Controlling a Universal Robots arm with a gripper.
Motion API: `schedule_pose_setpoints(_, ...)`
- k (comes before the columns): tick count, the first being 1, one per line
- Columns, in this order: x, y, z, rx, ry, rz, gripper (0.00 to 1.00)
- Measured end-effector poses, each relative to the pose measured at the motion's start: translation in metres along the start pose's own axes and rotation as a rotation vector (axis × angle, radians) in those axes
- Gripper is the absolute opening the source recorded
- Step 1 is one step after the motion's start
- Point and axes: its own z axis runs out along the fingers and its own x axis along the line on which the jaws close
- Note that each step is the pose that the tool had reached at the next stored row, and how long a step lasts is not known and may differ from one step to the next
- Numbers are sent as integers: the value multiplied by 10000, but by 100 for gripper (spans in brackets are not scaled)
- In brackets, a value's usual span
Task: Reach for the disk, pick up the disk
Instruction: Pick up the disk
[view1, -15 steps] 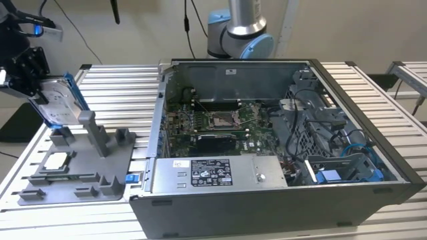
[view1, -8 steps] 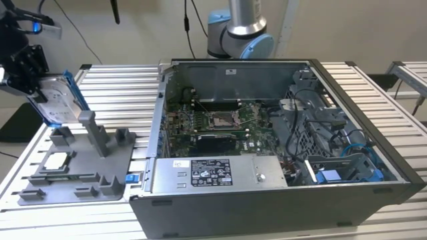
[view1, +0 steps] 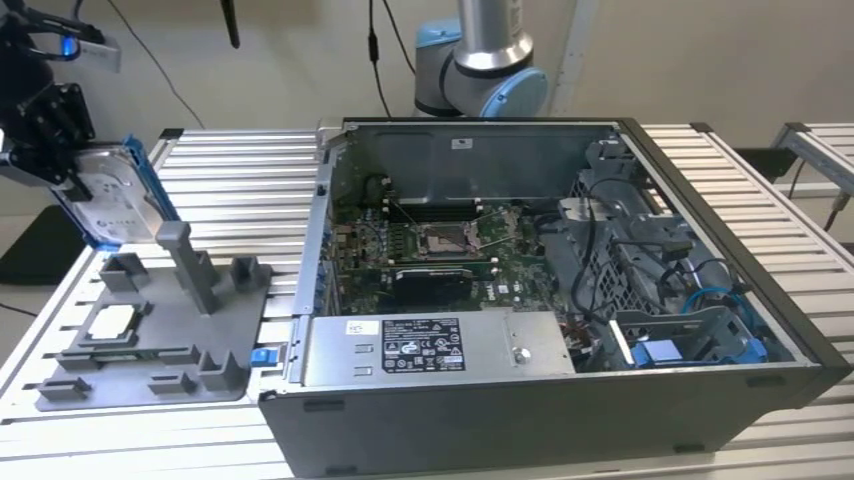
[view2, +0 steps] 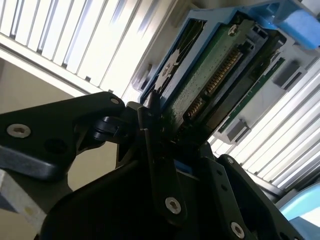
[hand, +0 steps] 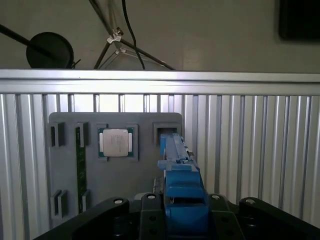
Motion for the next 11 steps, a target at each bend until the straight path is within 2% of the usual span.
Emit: schedule_pose_setpoints(11,-7,-2,-83,-2,1,0,0)
